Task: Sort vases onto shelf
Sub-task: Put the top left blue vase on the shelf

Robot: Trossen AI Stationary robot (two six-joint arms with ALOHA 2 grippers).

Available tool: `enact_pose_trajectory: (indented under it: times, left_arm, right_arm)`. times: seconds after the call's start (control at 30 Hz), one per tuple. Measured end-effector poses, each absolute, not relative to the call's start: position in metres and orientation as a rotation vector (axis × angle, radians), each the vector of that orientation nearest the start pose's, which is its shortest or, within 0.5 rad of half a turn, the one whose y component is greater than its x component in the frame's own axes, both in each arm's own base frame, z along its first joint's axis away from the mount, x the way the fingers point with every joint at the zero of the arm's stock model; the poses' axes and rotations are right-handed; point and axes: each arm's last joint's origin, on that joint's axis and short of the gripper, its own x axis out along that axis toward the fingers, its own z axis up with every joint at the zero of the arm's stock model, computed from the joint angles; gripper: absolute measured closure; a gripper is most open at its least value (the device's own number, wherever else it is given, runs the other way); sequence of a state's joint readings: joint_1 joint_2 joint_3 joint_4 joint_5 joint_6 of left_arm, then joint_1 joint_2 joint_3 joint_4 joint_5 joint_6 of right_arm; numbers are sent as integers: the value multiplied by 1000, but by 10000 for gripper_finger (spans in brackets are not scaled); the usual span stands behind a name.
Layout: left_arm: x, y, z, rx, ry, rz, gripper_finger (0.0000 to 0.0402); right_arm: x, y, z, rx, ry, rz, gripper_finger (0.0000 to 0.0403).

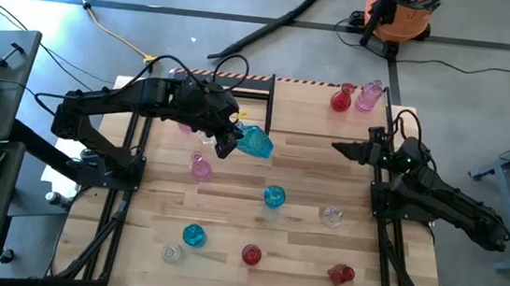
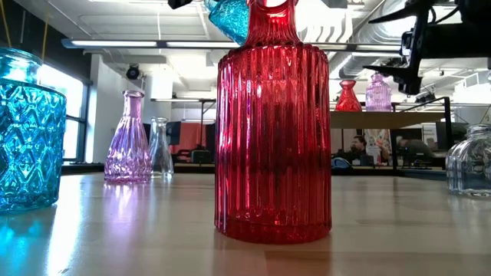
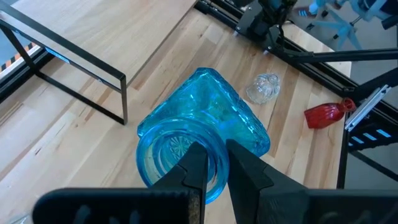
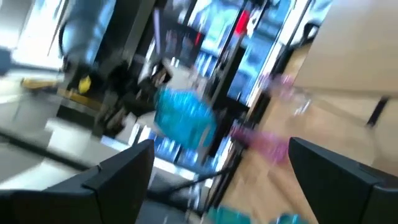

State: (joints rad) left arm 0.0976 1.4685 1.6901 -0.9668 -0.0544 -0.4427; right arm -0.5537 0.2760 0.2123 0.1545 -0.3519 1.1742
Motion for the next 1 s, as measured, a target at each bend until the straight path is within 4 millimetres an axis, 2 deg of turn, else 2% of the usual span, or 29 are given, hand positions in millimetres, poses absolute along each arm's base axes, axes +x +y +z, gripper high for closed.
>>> enact_pose_trajectory:
  times: [0.1, 0.2, 0.33, 0.47, 0.73, 1.0]
  left_arm:
    - [288, 30, 413, -437, 702, 308, 371]
    - [288, 30, 413, -437, 702, 308, 371]
    - [288, 30, 413, -437, 702, 308, 371]
    - [288, 30, 413, -437, 702, 308, 371]
    - [288, 30, 413, -437, 702, 308, 371]
    - [288, 30, 413, -438, 701, 309, 371]
  right_arm:
    - [97, -50, 230, 1160, -236, -155, 50]
    - [97, -49, 237, 1125, -285, -104, 50]
    - [97, -48, 250, 1071, -368, -3, 50]
    - [96, -48, 268, 1018, -398, 17, 50]
    - [104, -51, 315, 800, -360, 36, 50]
    - [121, -60, 341, 700, -231, -10, 50]
